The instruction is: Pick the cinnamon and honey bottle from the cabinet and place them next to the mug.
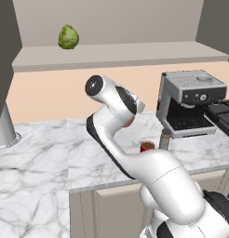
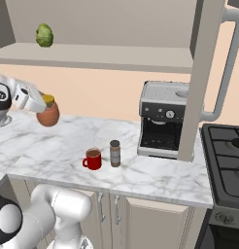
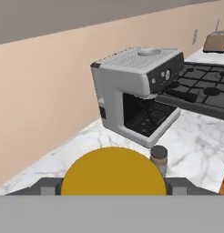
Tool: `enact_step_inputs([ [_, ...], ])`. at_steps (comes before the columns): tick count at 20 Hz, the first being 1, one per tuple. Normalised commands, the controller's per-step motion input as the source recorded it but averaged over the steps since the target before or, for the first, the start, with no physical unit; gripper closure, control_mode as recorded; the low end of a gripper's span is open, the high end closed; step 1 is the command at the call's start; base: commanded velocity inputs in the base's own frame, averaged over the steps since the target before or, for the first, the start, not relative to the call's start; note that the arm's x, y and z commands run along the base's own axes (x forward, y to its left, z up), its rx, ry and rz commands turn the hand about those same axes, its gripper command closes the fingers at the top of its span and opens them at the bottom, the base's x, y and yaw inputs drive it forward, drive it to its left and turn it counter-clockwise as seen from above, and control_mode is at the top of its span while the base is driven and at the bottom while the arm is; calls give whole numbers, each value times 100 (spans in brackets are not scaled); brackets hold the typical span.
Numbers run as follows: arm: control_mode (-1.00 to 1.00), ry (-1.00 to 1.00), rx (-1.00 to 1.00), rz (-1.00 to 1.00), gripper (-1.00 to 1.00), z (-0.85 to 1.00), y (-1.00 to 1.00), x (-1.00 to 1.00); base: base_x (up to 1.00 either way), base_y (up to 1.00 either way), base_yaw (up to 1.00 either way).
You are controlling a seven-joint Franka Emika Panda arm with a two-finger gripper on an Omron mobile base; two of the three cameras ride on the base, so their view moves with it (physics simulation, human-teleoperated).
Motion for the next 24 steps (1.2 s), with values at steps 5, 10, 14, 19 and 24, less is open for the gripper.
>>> enact_step_inputs([
  [5, -100, -2, 1, -20, 100, -28, -22, 1, 0, 0, 0],
  [10, -100, 1, 0, -11, 100, -44, -1, 1, 0, 0, 0],
  [14, -100, 3, 0, -12, 100, -69, -2, 11, 0, 0, 0],
  [19, -100, 0, 0, -12, 100, -61, 0, 4, 0, 0, 0],
  [24, -100, 0, 0, -10, 100, -53, 0, 0, 0, 0, 0],
])
